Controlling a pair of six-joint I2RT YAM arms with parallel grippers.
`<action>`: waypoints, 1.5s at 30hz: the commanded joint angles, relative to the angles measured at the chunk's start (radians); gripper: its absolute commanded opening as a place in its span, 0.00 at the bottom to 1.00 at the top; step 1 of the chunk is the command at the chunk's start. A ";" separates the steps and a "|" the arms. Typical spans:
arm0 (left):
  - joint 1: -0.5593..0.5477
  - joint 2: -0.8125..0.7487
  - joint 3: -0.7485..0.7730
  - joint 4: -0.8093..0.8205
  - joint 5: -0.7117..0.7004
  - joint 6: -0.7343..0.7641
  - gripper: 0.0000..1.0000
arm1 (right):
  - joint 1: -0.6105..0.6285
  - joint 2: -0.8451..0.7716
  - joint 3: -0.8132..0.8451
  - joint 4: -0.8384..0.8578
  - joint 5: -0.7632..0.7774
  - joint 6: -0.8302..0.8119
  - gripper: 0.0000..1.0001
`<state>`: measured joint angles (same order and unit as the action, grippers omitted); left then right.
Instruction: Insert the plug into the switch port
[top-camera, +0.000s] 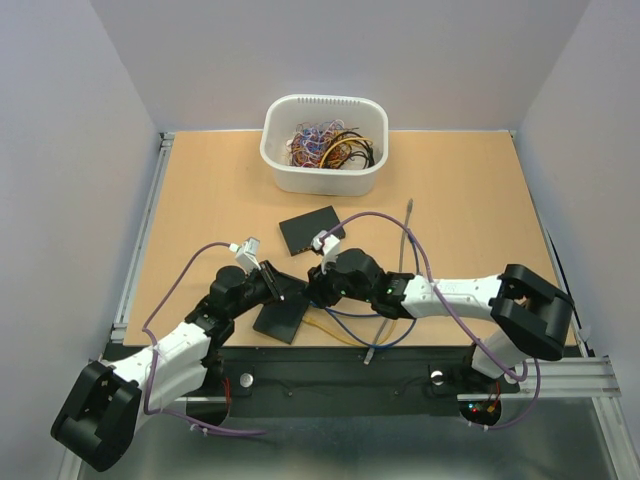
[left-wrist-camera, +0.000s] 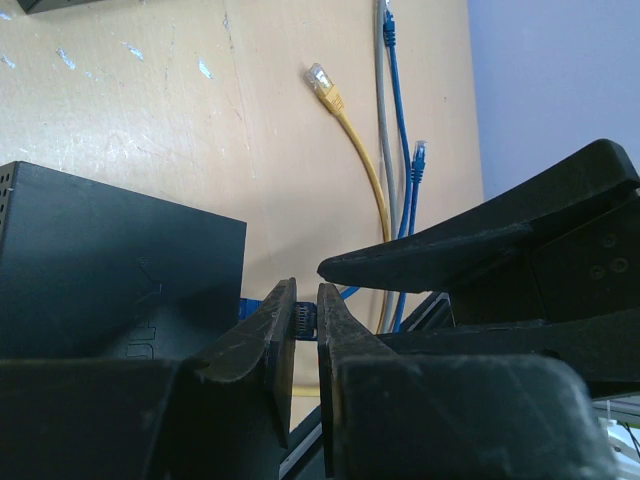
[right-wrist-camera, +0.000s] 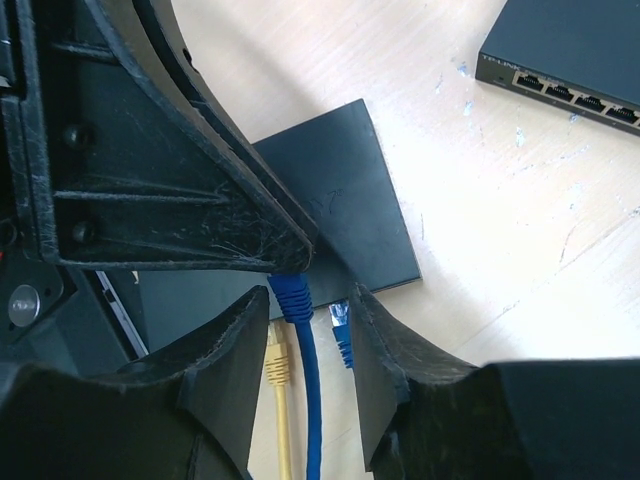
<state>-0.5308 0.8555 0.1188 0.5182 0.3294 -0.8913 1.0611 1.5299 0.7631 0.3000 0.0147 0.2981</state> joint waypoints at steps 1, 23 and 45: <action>-0.005 -0.006 0.047 0.029 0.011 0.017 0.00 | 0.005 0.013 0.038 0.025 0.011 -0.011 0.42; -0.005 -0.009 0.044 0.029 0.010 0.015 0.00 | 0.007 0.062 0.065 0.025 0.011 0.010 0.30; -0.005 0.001 0.050 0.002 0.003 0.035 0.15 | 0.011 0.069 0.061 0.036 -0.007 0.018 0.01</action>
<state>-0.5301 0.8555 0.1188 0.4961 0.3065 -0.8780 1.0668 1.5970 0.7929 0.3004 -0.0082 0.3096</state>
